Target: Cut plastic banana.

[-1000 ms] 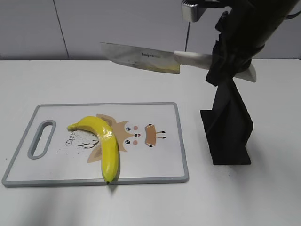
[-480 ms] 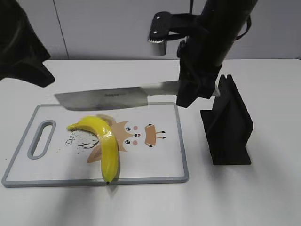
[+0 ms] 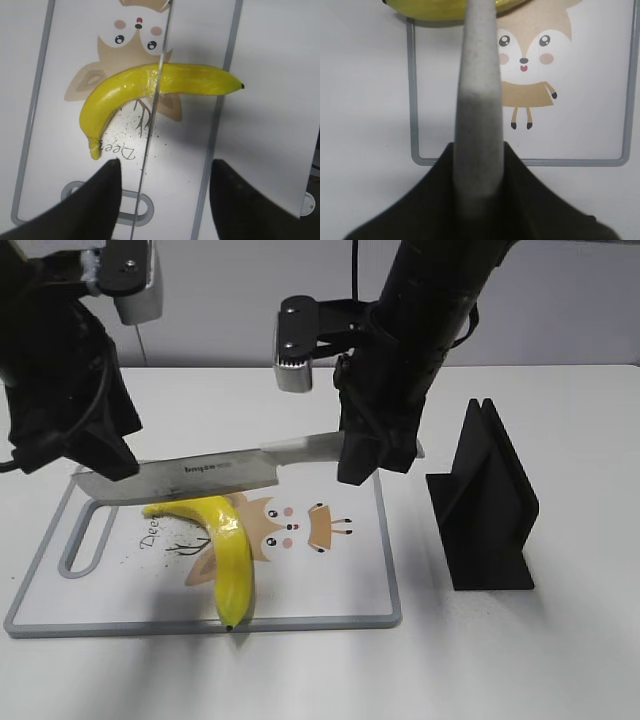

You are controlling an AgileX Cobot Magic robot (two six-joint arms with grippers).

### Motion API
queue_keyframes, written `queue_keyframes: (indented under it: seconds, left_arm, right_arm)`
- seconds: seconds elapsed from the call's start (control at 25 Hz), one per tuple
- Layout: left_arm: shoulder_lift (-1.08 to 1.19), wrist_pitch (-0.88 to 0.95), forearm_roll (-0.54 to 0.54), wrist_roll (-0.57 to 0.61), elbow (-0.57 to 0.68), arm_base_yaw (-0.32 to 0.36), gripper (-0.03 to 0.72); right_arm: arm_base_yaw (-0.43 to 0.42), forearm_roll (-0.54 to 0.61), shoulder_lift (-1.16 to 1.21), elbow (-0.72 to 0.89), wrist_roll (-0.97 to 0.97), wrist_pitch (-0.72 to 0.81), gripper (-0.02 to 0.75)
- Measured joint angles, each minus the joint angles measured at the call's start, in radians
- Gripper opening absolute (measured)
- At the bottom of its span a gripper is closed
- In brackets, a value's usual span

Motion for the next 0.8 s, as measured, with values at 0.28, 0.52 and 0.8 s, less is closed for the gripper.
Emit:
queue_keyframes:
  seconds: [0.28,0.52,0.8]
  left_arm:
    - [0.068,-0.027,0.026,0.001,0.000,0.000,0.542]
    - [0.133,-0.037,0.045,0.003,0.002,0.010,0.542]
    - [0.158,-0.066,0.029,0.003,0.015,0.029,0.353]
  right_arm:
    - [0.000,0.002,0.000,0.000,0.000,0.021,0.188]
    - [0.000,0.002,0.000,0.000,-0.001,0.027,0.188]
    - [0.000,0.001,0.000,0.000,-0.001,0.021,0.188]
